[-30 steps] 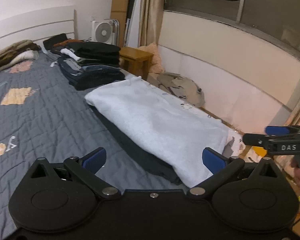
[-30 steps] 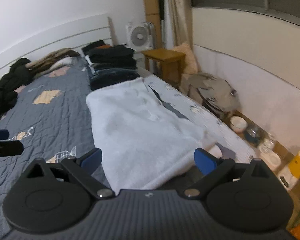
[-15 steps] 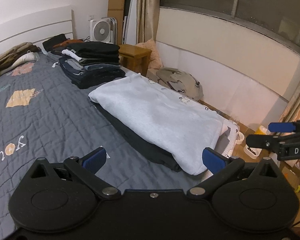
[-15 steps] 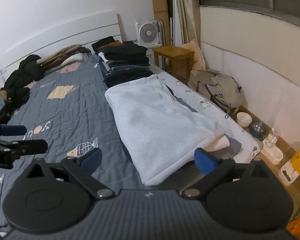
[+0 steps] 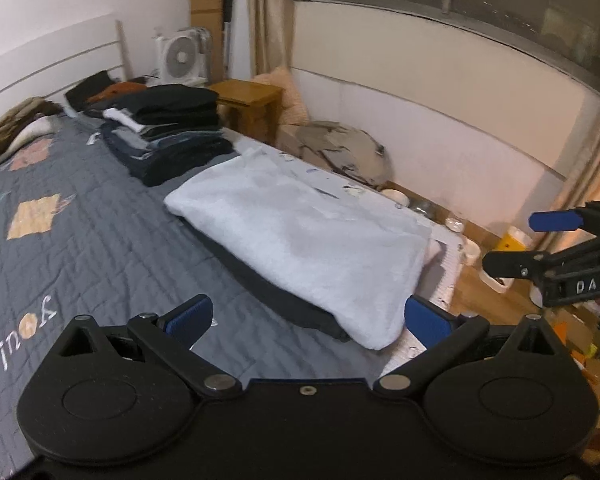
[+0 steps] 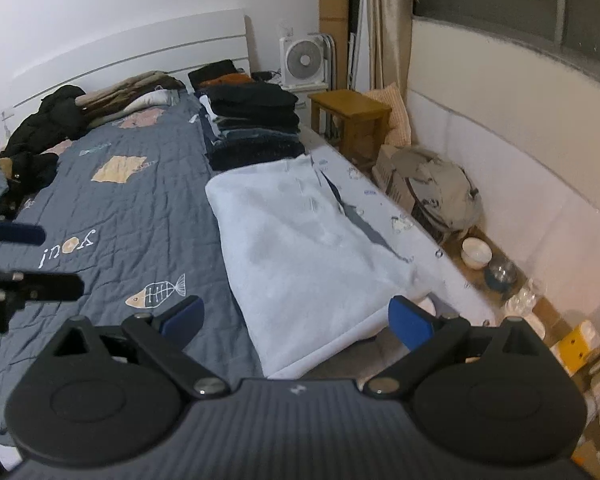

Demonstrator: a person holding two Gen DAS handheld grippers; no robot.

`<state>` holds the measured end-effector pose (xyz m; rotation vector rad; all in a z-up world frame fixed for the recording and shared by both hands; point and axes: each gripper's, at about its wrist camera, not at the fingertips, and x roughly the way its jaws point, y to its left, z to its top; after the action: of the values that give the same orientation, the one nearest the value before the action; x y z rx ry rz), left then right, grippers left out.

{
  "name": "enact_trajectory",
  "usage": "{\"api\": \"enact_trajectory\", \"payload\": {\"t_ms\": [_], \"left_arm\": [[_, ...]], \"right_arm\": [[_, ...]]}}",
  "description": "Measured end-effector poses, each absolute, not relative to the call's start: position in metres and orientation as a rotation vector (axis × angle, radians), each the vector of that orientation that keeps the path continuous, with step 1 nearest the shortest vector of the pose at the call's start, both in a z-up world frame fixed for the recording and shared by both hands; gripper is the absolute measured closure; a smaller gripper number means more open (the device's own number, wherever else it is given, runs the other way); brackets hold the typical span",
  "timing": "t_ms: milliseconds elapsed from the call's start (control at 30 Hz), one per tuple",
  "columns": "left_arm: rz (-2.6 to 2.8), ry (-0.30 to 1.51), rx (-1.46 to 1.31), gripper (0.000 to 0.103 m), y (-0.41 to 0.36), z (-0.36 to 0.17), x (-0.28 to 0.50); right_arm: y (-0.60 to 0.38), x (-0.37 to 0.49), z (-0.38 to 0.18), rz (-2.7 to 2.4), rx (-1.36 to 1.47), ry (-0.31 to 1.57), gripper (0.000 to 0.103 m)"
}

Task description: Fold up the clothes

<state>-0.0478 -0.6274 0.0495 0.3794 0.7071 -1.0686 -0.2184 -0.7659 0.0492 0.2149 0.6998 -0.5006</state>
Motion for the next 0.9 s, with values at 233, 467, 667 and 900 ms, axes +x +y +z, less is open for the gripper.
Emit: {"api": "enact_trajectory", "payload": {"t_ms": [233,467,667,900], "left_arm": [[-1.109,0.681,0.449,0.000,-0.642,0.068,-0.046],[-1.119,0.686,0.486,0.000,-0.650,0.066,-0.048],[-1.126,0.698,0.501,0.000,-0.651,0.064,-0.048],[-1.124,0.705,0.507,0.000,-0.648,0.063,-0.048]], "right_arm": [[-0.768,-0.222,0.062,-0.479,0.167,0.716,0.005],[-0.761,-0.222,0.069,-0.449,0.145,0.736,0.005],[-0.754,-0.222,0.067,-0.432,0.122,0.756,0.005],[-0.750,-0.219,0.063,-0.404,0.096,0.791,0.005]]}}
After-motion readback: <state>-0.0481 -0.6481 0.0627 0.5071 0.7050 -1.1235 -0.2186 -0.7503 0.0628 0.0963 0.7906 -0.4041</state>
